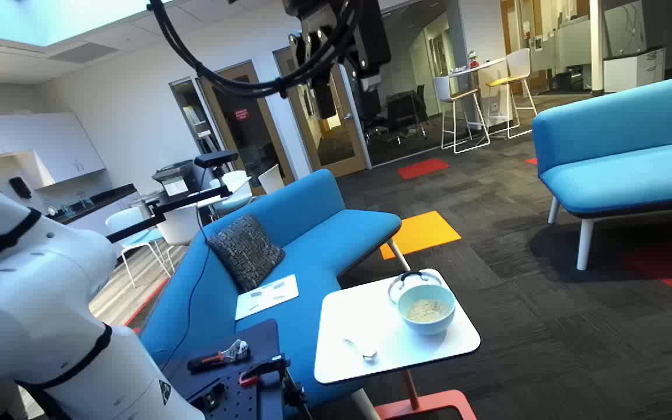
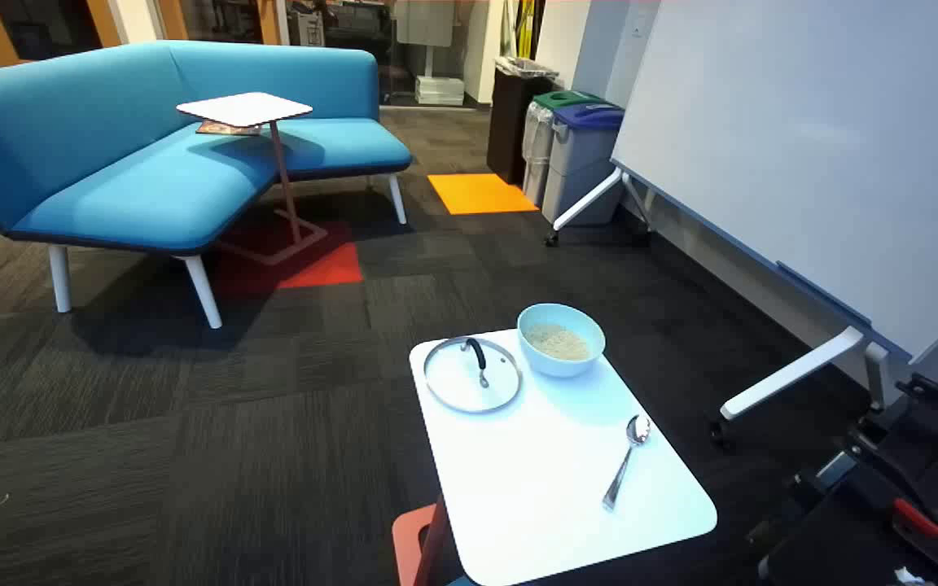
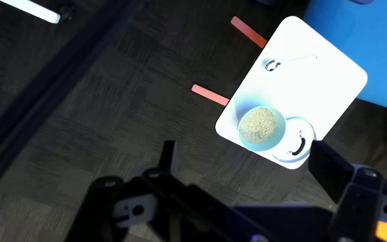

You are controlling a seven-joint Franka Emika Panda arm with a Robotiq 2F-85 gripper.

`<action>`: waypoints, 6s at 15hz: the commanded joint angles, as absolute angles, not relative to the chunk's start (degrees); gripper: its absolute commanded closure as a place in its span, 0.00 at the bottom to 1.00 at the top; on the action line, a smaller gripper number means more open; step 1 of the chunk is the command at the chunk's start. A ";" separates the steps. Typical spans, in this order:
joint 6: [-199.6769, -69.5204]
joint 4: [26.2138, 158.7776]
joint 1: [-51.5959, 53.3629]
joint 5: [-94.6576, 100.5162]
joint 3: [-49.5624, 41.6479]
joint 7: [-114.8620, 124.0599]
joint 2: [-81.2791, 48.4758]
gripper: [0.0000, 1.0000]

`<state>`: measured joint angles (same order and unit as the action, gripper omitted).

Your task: Move the glass lid forwards

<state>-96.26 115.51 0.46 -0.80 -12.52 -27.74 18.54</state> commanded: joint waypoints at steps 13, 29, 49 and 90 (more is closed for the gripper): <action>-104.67 115.88 0.73 -4.99 -8.07 -20.73 13.49 0.00; -128.55 112.81 7.40 -2.59 5.60 6.08 -10.05 0.00; -146.89 98.77 16.27 -13.22 11.38 19.89 -43.49 0.00; -147.17 79.55 29.56 -4.48 -3.44 36.65 -63.34 0.93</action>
